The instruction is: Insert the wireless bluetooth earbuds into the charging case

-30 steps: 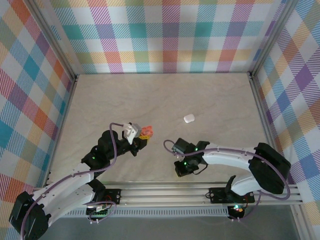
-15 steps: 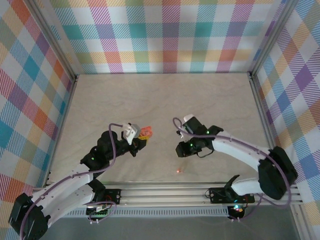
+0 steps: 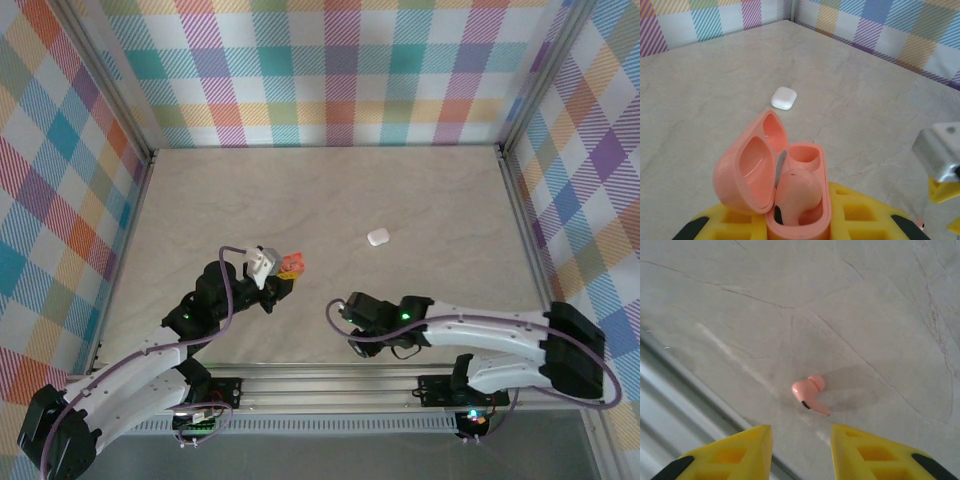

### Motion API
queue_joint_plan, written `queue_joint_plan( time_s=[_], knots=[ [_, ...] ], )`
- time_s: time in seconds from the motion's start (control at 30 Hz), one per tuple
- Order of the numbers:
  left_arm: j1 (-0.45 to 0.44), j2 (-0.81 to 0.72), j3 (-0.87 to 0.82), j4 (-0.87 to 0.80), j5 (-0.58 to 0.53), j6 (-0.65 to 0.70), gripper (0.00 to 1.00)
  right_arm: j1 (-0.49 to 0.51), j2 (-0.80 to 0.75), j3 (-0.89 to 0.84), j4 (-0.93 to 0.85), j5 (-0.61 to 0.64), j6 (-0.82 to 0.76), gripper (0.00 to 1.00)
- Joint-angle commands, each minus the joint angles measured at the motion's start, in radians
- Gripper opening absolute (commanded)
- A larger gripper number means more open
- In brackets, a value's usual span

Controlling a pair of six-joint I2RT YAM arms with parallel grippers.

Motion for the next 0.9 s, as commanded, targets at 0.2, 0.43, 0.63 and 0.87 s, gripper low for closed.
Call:
queue_joint_plan(
  time_s=[0.2, 0.43, 0.63, 0.87],
  knots=[
    [0.006, -0.052, -0.013, -0.017, 0.012, -0.009, 0.0, 0.046, 0.249, 0.18, -0.171, 0.061, -0.057, 0.35],
    [0.006, -0.084, -0.021, -0.035, 0.003, -0.004, 0.0, 0.048, 0.282, 0.212, -0.197, 0.093, -0.087, 0.35],
    [0.006, -0.093, -0.021, -0.04, -0.002, -0.004, 0.0, 0.053, 0.318, 0.241, -0.212, 0.067, -0.115, 0.39],
    [0.006, -0.097, -0.021, -0.044, -0.001, -0.004, 0.0, 0.058, 0.377, 0.272, -0.24, 0.071, -0.114, 0.4]
  ],
)
